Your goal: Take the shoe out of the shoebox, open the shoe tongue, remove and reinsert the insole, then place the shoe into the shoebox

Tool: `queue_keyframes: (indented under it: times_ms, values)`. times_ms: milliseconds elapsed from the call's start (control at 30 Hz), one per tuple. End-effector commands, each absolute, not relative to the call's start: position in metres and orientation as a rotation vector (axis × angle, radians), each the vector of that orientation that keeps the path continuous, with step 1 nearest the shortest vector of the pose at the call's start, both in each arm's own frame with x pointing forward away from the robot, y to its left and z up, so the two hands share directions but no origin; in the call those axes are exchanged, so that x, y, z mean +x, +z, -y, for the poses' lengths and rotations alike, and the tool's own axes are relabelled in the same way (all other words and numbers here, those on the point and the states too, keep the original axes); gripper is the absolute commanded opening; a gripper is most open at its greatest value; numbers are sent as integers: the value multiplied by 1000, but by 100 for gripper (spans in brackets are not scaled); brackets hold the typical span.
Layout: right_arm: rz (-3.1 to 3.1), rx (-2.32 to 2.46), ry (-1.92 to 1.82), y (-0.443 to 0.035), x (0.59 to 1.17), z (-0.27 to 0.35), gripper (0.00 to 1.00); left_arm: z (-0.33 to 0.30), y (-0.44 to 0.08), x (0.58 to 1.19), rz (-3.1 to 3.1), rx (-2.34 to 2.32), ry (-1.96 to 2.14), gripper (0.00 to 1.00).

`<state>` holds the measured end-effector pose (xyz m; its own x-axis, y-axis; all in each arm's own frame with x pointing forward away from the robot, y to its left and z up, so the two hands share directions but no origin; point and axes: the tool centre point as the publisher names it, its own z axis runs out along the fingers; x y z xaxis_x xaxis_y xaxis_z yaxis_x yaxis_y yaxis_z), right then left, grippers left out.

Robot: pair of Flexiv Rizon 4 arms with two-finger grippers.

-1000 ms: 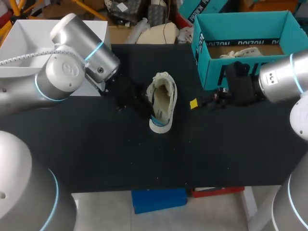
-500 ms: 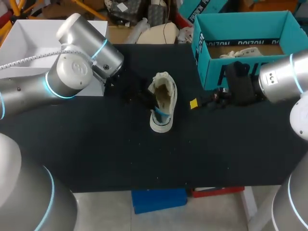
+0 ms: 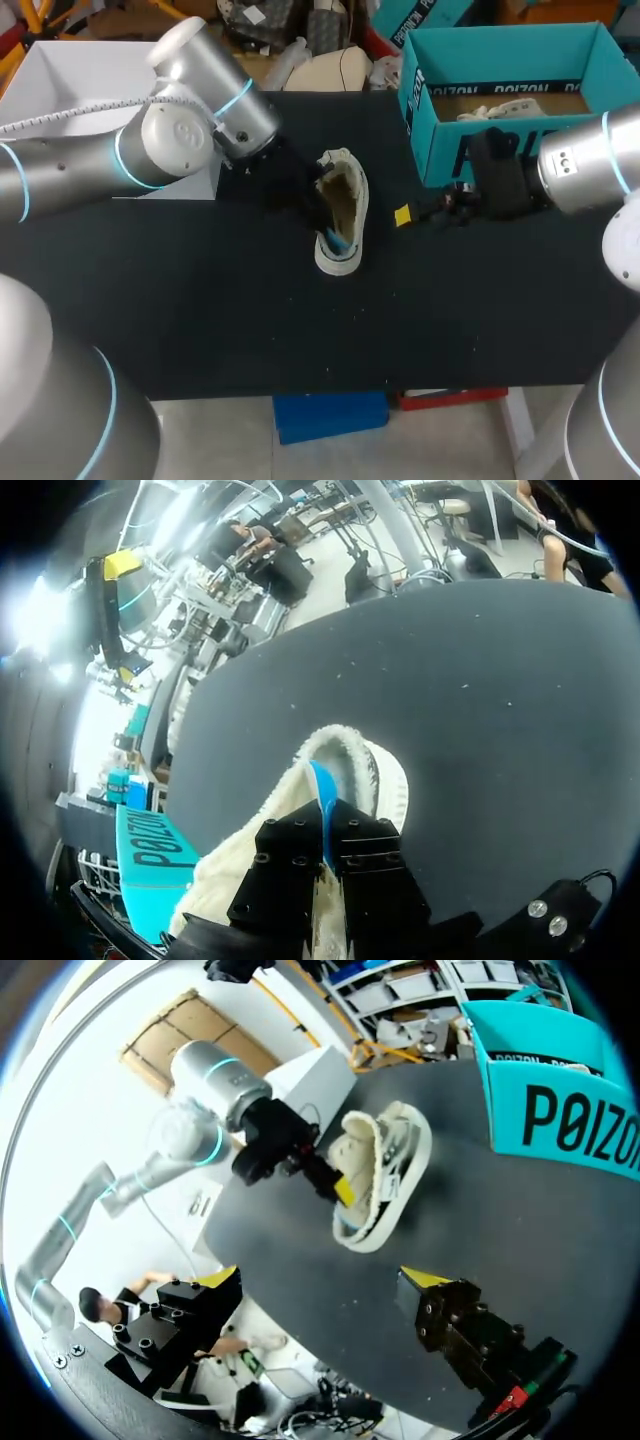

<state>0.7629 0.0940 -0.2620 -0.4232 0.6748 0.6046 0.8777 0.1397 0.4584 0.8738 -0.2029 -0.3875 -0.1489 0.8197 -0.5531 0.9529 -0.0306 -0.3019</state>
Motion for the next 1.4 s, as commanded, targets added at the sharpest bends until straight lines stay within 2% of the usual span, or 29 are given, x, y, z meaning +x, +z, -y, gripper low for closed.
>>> queue_keyframes:
  times_ms: [33, 267, 300, 367, 400, 433, 800, 833, 867, 900, 1033, 1400]
  values:
    - [2165, -1518, -1153, -261, 763, -94, 100, 210, -390, 874, -2065, 1993, -856, 0]
    - [2165, -1518, -1153, -261, 763, -94, 100, 201, -398, 864, -2138, 2095, -752, 0]
    - [2165, -1518, -1153, -261, 763, -94, 100, 200, -396, 863, -2137, 2094, -752, 6]
    - [2165, -1518, -1153, -261, 763, -94, 100, 201, -389, 864, -2127, 2083, -753, 56]
    - [2165, -1518, -1153, -261, 763, -94, 100, 201, -386, 864, -2123, 2079, -756, 93]
    - [2165, -1518, -1153, -261, 763, -94, 100, 201, -381, 864, -2123, 2073, -763, 100]
    - [2165, -1518, -1153, -261, 763, -94, 100, 206, -336, 873, -2111, 2015, -751, 100]
    - [2165, -1518, -1153, -261, 763, -94, 100, 206, -336, 875, -2098, 2040, -680, 44]
    - [2165, -1518, -1153, -261, 763, -94, 100, 207, -337, 878, -2077, 2081, -594, 3]
    - [2165, -1518, -1153, -261, 763, -94, 100, 206, -339, 879, -2080, 2112, -533, 0]
    - [2165, -1518, -1153, -261, 763, -94, 100, 207, -348, 879, -2077, 2154, -398, 0]
    - [2165, -1518, -1153, -261, 763, -94, 100, 200, -372, 872, -2119, 2190, -338, 0]
